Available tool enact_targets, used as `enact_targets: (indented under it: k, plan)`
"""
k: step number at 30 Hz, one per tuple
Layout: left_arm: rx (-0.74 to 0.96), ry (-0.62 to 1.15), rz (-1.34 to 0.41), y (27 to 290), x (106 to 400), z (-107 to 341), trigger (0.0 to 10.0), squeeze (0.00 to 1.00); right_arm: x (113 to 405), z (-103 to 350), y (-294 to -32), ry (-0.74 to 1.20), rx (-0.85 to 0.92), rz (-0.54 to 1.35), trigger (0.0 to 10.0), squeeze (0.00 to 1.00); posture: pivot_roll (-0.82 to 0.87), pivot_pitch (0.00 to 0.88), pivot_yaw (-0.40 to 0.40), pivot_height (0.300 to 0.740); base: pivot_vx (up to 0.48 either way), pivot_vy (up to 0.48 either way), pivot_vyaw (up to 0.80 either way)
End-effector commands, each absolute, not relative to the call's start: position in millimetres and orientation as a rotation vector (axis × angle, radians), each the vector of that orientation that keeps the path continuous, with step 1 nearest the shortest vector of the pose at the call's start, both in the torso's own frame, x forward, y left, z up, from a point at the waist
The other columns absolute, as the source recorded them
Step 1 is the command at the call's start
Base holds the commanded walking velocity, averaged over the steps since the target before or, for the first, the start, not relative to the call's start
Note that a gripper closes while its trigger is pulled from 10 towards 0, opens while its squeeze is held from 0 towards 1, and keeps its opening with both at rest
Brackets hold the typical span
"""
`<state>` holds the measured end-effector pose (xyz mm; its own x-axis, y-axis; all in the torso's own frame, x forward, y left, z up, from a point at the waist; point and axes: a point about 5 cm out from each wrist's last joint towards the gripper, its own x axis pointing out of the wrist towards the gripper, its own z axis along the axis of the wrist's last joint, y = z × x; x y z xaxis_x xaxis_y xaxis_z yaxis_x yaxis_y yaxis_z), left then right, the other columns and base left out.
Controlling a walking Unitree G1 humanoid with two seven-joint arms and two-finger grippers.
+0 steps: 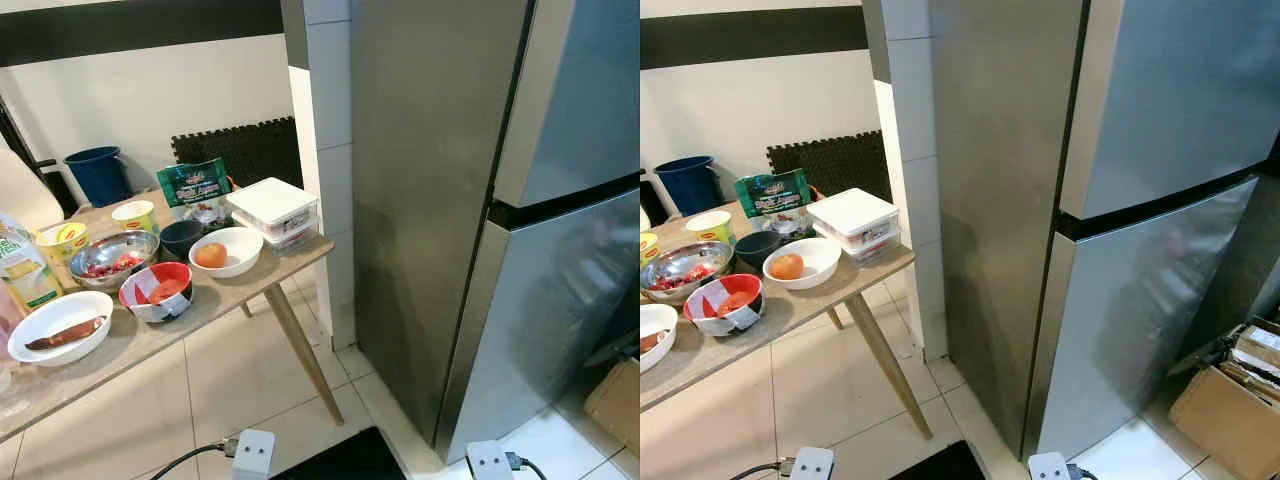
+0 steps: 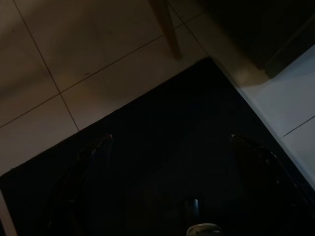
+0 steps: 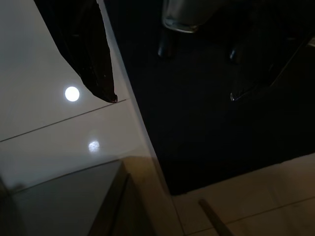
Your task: Restocking fridge
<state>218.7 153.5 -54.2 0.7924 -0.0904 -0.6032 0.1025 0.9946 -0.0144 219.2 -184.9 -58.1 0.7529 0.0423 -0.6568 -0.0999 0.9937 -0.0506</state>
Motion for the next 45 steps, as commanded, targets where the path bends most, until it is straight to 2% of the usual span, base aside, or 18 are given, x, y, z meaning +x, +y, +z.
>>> enact_targets:
  k: [1,11,17,23,35,45]
  plan:
    - [0.0,0.665,-0.106,146,213,-59,10.0,0.0,217,-59,-190,0.723,-0.085,0.07,10.0,0.0,-0.01,0.039,-0.008,0.74,0.0,0.0,0.0]
    - [0.011,0.665,-0.144,142,210,-60,10.0,0.0,224,-54,-197,0.701,-0.04,0.004,10.0,0.0,0.0,0.003,-0.002,0.74,0.0,0.0,0.0]
    - [-0.015,0.654,-0.091,154,216,-56,10.0,0.0,228,-52,-190,0.69,-0.057,0.064,10.0,0.0,-0.01,0.012,-0.013,0.74,0.0,0.0,0.0]
    - [-0.022,0.647,-0.095,145,218,-55,10.0,0.0,230,-49,-201,0.687,-0.038,0.023,10.0,0.0,0.0,0.008,-0.015,0.74,0.0,0.0,0.0]
    - [-0.027,0.685,-0.066,153,212,-60,10.0,0.0,228,-52,-193,0.693,-0.005,0.028,10.0,0.0,-0.02,0.007,0.007,0.74,0.0,0.0,0.0]
    - [-0.035,0.669,-0.062,153,220,-56,10.0,0.0,225,-55,-186,0.701,0.016,0.015,10.0,0.0,-0.02,0.01,0.047,0.74,0.0,0.0,0.0]
